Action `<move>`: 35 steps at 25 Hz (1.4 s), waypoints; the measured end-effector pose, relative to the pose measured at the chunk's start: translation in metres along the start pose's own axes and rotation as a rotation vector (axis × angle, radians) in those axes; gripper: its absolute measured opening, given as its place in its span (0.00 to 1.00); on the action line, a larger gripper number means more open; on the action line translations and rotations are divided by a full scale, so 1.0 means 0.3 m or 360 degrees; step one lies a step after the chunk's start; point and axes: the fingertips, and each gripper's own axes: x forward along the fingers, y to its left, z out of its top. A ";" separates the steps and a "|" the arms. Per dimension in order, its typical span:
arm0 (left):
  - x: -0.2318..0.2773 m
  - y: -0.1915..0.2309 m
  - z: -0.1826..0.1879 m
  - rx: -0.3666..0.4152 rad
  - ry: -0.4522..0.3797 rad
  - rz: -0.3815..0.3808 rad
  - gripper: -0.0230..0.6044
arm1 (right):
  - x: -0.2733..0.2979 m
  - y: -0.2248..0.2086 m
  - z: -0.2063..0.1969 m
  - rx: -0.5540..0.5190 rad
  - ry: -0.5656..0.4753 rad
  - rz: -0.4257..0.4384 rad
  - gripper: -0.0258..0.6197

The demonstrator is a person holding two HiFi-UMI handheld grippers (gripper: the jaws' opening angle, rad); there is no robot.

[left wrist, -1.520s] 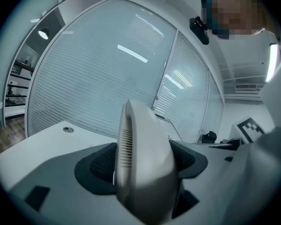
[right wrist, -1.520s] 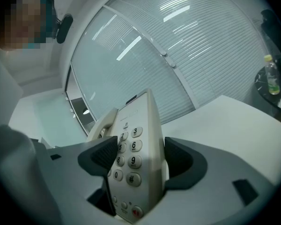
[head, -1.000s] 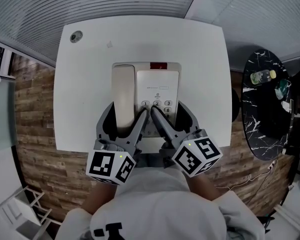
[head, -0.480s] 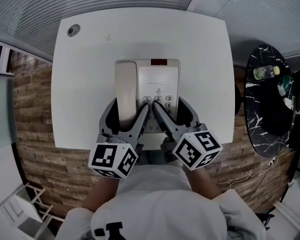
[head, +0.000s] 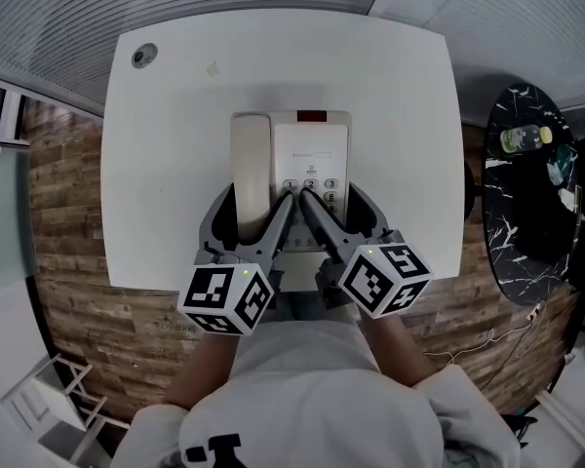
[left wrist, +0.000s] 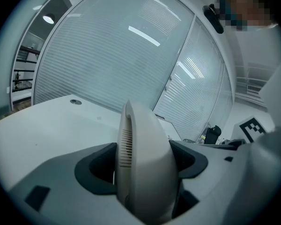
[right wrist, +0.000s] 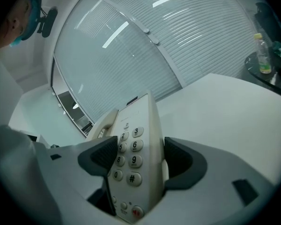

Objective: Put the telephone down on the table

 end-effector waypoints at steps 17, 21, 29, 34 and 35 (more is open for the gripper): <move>0.046 0.055 -0.054 -0.0056 0.0087 0.0077 0.60 | 0.066 -0.044 -0.050 0.0047 0.0109 -0.0017 0.54; 0.054 0.065 -0.071 -0.0086 0.0107 0.0098 0.60 | 0.076 -0.057 -0.063 0.0046 0.0131 -0.0025 0.54; 0.066 0.075 -0.091 -0.0092 0.0154 0.0116 0.60 | 0.087 -0.074 -0.082 0.0084 0.0167 -0.0039 0.54; 0.073 0.084 -0.103 -0.0105 0.0162 0.0129 0.60 | 0.095 -0.082 -0.092 0.0081 0.0184 -0.0048 0.54; 0.074 0.085 -0.107 -0.0111 0.0165 0.0133 0.60 | 0.096 -0.085 -0.094 0.0079 0.0191 -0.0049 0.54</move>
